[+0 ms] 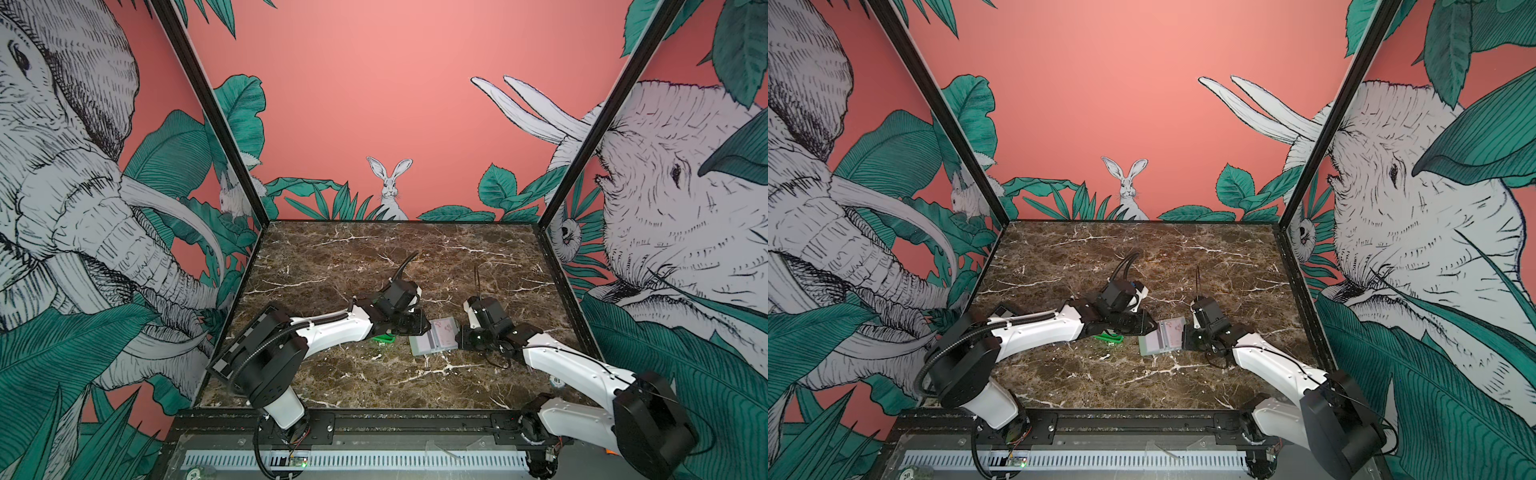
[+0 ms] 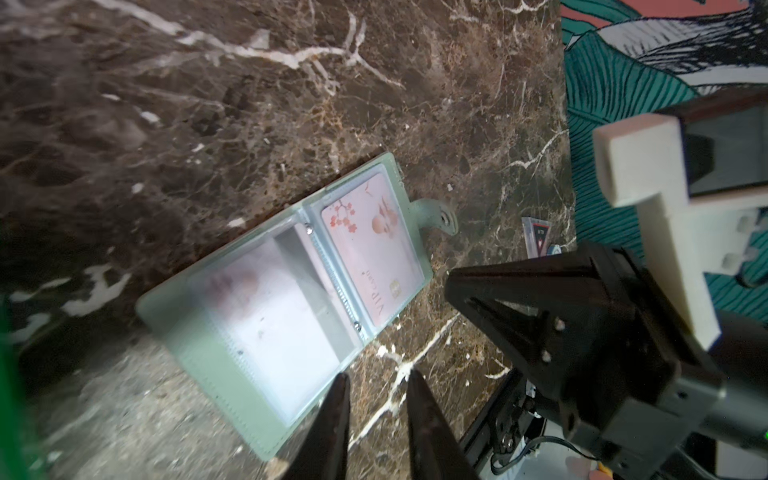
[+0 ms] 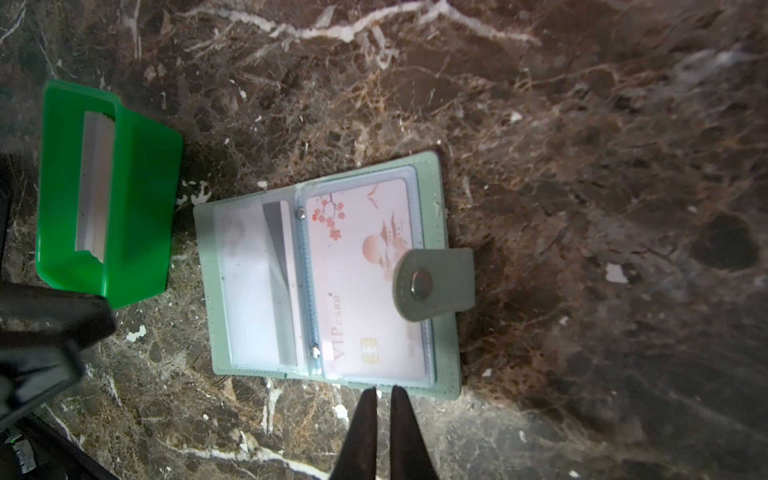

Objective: Put the credit cards into the card holder

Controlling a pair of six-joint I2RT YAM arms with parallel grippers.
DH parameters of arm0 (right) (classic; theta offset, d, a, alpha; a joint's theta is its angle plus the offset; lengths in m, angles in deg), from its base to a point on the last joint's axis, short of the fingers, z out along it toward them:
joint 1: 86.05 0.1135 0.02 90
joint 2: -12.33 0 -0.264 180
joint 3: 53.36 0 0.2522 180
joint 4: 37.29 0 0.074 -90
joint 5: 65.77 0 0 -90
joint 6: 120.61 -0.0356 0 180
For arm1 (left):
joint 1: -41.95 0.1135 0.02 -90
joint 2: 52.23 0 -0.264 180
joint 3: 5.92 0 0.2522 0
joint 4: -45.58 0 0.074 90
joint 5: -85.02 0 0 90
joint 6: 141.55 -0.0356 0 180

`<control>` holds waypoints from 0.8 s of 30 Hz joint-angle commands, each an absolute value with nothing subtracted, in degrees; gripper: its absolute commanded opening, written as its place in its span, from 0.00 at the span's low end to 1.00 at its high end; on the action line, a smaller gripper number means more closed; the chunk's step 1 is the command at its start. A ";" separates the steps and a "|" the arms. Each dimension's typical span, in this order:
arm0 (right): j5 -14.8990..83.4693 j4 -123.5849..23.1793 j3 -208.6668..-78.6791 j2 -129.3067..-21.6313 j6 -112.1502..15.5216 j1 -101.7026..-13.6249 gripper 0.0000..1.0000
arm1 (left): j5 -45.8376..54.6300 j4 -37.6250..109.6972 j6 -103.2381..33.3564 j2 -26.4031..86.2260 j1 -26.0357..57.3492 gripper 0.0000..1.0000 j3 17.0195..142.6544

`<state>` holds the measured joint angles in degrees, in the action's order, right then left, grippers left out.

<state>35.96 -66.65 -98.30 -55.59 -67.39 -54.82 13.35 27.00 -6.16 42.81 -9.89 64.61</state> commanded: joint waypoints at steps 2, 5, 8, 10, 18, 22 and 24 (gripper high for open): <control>38.35 -65.48 -98.66 -57.48 -66.48 -56.13 0.10 | 11.39 26.63 -5.07 47.43 -11.34 0.22 68.69; 39.64 -64.78 -98.67 -58.43 -65.64 -57.59 0.10 | 10.94 25.32 -4.88 50.94 -11.95 0.21 71.18; 41.62 -63.90 -98.71 -59.64 -64.91 -59.19 0.11 | 10.14 24.14 -4.61 53.52 -12.28 0.20 73.02; 42.63 -63.52 -99.00 -60.37 -64.62 -59.84 0.11 | 9.45 23.12 -4.93 54.78 -12.39 0.19 74.03; 44.34 -61.61 -98.70 -62.35 -64.76 -60.56 0.13 | 9.09 20.47 -6.13 58.59 -12.54 0.15 77.33; 44.35 -60.91 -98.34 -62.85 -65.25 -60.81 0.13 | 9.02 18.95 -7.05 59.65 -12.56 0.12 78.27; 44.38 -60.59 -98.32 -63.00 -65.60 -60.82 0.13 | 9.17 18.65 -7.28 60.13 -12.55 0.11 78.56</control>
